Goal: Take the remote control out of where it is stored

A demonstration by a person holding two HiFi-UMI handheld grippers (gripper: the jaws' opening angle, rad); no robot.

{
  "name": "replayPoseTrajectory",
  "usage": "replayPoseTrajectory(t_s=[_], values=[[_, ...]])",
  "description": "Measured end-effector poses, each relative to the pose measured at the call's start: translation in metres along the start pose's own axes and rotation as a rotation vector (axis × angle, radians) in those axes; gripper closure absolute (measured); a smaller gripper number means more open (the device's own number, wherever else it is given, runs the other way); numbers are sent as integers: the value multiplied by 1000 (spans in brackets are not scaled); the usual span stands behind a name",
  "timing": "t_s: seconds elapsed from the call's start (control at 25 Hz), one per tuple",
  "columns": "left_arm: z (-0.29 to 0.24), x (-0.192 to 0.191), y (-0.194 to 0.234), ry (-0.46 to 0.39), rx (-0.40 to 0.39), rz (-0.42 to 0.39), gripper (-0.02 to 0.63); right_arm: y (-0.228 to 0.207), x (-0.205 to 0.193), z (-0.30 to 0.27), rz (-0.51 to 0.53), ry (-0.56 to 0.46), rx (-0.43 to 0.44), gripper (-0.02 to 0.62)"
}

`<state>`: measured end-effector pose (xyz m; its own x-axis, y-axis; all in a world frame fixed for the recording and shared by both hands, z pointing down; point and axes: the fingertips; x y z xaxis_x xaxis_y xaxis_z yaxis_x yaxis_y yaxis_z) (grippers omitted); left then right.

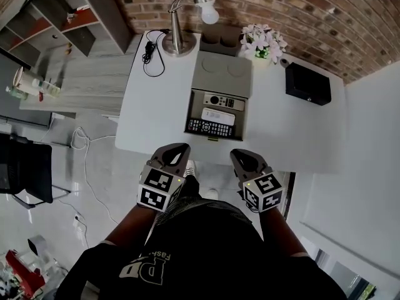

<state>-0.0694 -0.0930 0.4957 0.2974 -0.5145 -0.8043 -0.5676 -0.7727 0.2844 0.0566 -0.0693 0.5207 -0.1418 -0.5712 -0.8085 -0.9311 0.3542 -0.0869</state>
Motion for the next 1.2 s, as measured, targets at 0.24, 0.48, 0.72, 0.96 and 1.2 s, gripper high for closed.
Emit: replayPoseTrajectory(t_s=[0.24,0.48,0.72,0.96,1.2], values=[[-10,-7,38,43,-8,20,599,9,5,-46,124,68,17,589],[-20,-14,66,84,-31,29,598,25,-4,-100,319,183,81,588],[-17,-5,87,66,-49,36,598,35,-21,-152,589,304,177,586],[-10,-4,106,59,-46,42,600,46,-28,-192,768,444,294,494],[-2,-5,115,43,-22,76,598,55,-47,-204,885,615,435,432]])
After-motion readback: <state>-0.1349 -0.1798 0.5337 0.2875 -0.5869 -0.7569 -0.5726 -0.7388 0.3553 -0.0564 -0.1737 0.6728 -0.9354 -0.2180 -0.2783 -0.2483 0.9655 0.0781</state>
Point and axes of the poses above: the fingertips, and each gripper's own axes: z backward along the fingers, y to its left, x out of its top, and after that the axes turned 14 degrees about -x, right-handed
